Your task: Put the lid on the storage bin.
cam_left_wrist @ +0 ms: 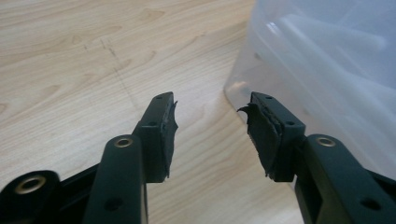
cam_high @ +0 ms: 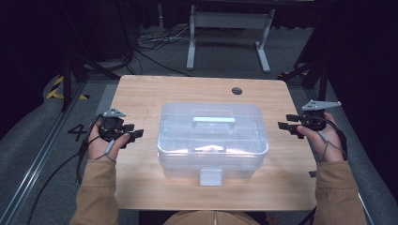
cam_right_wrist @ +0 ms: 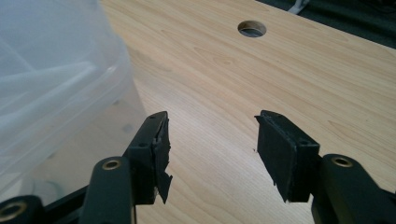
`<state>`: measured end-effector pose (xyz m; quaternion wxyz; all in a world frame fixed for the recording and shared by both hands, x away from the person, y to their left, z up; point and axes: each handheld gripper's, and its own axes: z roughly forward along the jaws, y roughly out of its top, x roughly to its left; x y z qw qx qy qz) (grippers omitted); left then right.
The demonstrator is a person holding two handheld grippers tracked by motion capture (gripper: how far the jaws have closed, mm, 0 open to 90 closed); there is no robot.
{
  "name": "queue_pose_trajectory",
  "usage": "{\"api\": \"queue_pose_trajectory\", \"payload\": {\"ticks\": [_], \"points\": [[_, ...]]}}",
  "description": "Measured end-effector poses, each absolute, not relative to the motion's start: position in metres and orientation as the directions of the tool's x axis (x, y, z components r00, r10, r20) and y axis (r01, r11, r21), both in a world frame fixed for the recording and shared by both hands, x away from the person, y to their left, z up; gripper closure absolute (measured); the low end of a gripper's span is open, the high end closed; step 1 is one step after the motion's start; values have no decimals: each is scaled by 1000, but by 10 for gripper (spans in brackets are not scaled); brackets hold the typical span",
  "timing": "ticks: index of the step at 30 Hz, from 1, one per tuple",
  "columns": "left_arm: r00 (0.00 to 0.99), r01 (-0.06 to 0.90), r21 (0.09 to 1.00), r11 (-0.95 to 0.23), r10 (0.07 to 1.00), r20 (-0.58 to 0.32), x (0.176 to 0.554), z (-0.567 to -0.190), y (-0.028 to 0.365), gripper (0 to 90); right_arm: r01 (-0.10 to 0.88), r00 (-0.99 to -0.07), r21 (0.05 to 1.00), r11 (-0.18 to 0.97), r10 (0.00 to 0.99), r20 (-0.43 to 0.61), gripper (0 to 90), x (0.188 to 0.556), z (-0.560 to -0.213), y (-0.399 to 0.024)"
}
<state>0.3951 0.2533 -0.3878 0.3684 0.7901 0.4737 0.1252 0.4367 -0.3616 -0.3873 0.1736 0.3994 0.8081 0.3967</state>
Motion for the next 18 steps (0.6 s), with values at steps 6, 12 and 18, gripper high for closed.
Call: {"api": "queue_pose_trajectory", "payload": {"ticks": [6, 12, 18], "points": [[515, 632, 725, -273, 847, -130, 402, -400, 260, 427, 521, -601, 772, 364, 799, 29, 416, 444, -402, -367], [512, 625, 731, -274, 851, -118, 405, -409, 262, 373, 536, -578, 770, 346, 815, 36, 397, 451, -416, -372], [496, 635, 720, -278, 862, -105, 409, -419, 264, 357, 573, -562, 743, 346, 826, 49, 389, 457, -432, -378]]}}
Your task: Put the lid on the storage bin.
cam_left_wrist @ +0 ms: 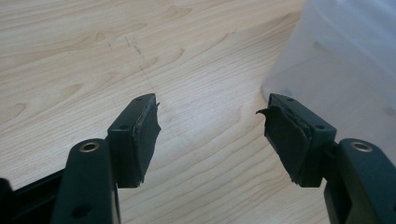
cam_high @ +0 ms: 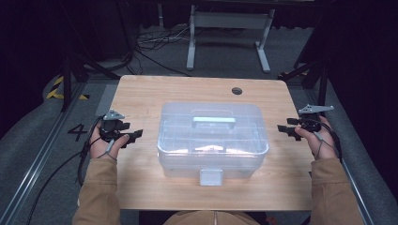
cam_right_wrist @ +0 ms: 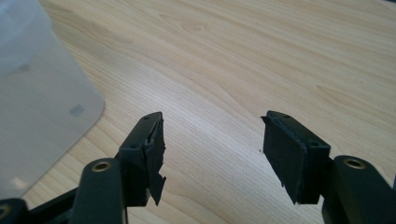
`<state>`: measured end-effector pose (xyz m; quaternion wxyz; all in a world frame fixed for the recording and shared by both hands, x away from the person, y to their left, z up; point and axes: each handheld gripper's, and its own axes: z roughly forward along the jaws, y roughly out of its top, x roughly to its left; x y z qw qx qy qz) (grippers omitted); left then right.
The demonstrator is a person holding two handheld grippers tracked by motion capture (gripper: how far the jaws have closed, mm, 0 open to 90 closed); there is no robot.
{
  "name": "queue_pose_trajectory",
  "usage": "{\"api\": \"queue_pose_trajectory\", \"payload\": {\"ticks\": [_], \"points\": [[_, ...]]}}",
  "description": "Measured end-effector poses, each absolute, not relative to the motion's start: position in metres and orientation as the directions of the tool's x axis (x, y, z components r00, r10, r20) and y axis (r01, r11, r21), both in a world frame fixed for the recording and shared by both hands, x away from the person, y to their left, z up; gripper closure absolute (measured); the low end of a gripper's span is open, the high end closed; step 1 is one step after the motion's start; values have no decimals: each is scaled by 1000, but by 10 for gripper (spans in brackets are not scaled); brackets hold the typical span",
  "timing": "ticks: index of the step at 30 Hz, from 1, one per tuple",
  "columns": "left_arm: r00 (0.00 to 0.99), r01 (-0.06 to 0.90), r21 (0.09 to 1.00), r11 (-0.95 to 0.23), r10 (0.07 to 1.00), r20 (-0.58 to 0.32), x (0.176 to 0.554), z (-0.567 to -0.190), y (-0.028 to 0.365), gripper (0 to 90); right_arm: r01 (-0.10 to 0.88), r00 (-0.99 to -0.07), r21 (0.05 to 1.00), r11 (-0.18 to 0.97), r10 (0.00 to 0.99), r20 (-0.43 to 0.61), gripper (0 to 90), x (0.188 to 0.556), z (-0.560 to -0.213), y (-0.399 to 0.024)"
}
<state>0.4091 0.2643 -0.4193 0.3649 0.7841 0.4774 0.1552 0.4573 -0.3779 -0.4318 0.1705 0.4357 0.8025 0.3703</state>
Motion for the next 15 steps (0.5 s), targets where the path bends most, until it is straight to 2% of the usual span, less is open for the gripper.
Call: {"api": "queue_pose_trajectory", "payload": {"ticks": [15], "points": [[486, 645, 711, -280, 869, -99, 416, -439, 267, 361, 588, -551, 728, 353, 833, 40, 382, 468, -461, -378]]}}
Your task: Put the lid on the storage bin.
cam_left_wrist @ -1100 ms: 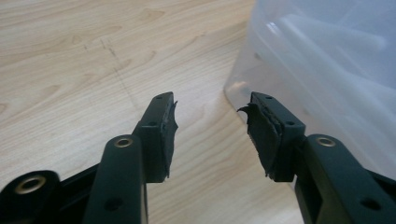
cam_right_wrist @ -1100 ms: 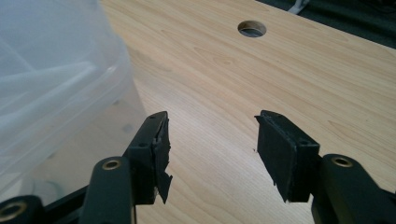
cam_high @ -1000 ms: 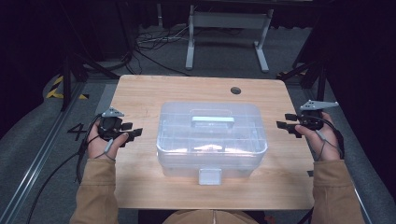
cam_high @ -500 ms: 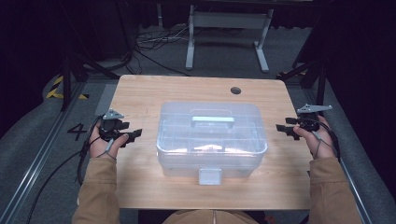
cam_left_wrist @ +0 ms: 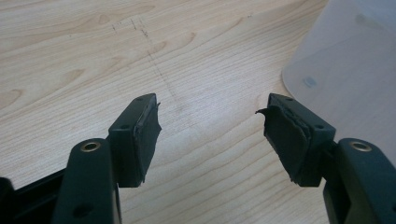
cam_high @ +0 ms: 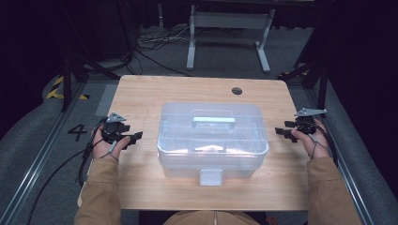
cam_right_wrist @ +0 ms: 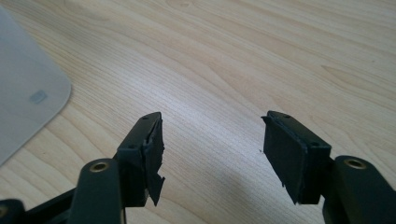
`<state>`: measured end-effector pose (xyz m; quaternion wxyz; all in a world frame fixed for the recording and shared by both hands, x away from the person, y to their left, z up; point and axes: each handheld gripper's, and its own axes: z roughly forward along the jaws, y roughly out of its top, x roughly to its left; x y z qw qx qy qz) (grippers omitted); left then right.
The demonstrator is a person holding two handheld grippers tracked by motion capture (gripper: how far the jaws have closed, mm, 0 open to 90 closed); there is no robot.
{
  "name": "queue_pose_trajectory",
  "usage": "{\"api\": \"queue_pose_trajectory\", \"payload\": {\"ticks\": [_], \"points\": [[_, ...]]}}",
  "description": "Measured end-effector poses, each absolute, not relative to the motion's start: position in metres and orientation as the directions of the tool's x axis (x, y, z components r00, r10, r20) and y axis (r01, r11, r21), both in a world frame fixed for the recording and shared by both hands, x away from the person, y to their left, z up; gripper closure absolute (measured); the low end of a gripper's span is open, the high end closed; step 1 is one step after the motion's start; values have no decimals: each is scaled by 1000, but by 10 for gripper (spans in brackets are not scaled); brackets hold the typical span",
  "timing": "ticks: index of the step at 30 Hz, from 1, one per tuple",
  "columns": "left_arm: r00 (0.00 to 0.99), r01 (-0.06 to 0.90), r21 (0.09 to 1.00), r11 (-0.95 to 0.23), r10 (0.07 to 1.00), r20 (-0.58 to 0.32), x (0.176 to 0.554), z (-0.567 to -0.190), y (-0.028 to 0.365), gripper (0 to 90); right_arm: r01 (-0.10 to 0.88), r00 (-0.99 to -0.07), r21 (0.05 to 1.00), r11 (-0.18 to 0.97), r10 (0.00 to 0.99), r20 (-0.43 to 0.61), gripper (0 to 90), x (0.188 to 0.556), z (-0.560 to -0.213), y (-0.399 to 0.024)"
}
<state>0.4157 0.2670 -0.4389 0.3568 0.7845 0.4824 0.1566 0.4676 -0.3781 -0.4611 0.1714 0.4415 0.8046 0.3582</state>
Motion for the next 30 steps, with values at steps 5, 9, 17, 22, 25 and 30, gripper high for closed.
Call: {"api": "queue_pose_trajectory", "payload": {"ticks": [5, 9, 17, 22, 25, 30], "points": [[480, 651, 705, -281, 872, -96, 418, -447, 269, 363, 585, -562, 731, 350, 825, 54, 382, 471, -471, -376], [483, 655, 699, -288, 870, -94, 419, -452, 268, 363, 582, -567, 731, 356, 822, 51, 382, 473, -478, -375], [509, 671, 669, -319, 855, -102, 421, -459, 263, 330, 578, -579, 724, 377, 815, 38, 382, 474, -490, -367], [521, 686, 641, -343, 848, -103, 422, -463, 262, 318, 572, -585, 727, 380, 810, 37, 381, 474, -493, -365], [526, 690, 630, -357, 845, -97, 423, -465, 260, 317, 568, -591, 727, 386, 806, 34, 380, 474, -494, -364], [535, 702, 605, -376, 839, -99, 423, -466, 259, 314, 562, -603, 721, 405, 797, 22, 356, 474, -495, -362]]}}
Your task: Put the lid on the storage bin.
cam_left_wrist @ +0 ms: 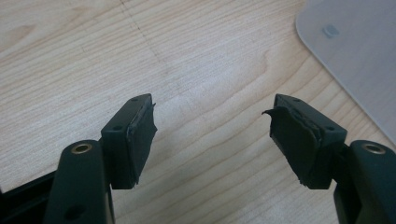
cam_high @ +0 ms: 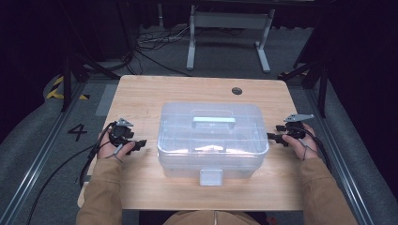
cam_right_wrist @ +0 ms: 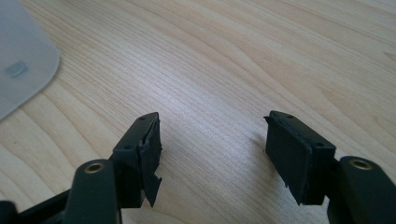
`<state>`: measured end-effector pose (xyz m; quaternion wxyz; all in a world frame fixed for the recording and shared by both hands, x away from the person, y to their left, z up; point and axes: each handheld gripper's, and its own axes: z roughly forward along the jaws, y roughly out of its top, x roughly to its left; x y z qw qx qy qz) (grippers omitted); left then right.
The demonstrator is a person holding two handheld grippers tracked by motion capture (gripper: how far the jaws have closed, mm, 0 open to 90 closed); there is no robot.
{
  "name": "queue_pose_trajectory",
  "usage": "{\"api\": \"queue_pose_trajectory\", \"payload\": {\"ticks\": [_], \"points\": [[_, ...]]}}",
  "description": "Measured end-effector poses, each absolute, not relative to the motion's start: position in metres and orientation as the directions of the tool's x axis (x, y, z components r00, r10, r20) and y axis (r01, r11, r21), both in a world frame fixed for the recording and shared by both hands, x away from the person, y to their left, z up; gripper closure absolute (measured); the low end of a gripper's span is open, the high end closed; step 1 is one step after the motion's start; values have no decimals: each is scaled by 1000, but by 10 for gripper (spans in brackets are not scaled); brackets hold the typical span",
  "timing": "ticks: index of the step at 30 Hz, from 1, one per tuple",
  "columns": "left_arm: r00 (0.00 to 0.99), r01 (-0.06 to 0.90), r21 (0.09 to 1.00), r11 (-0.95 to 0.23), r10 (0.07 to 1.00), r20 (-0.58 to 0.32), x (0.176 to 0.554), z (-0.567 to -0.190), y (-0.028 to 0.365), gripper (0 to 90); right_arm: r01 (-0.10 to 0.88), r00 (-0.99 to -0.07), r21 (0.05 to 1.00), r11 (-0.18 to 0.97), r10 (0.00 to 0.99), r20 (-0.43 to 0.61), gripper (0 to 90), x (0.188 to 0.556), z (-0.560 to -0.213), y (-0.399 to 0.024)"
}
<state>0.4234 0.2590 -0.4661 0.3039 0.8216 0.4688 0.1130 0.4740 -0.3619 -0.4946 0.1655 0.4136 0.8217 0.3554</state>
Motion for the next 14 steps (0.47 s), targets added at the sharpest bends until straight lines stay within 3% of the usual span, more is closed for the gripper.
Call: {"api": "queue_pose_trajectory", "payload": {"ticks": [14], "points": [[535, 711, 589, -383, 839, -99, 424, -467, 259, 306, 555, -604, 724, 409, 797, 12, 338, 474, -493, -361]]}}
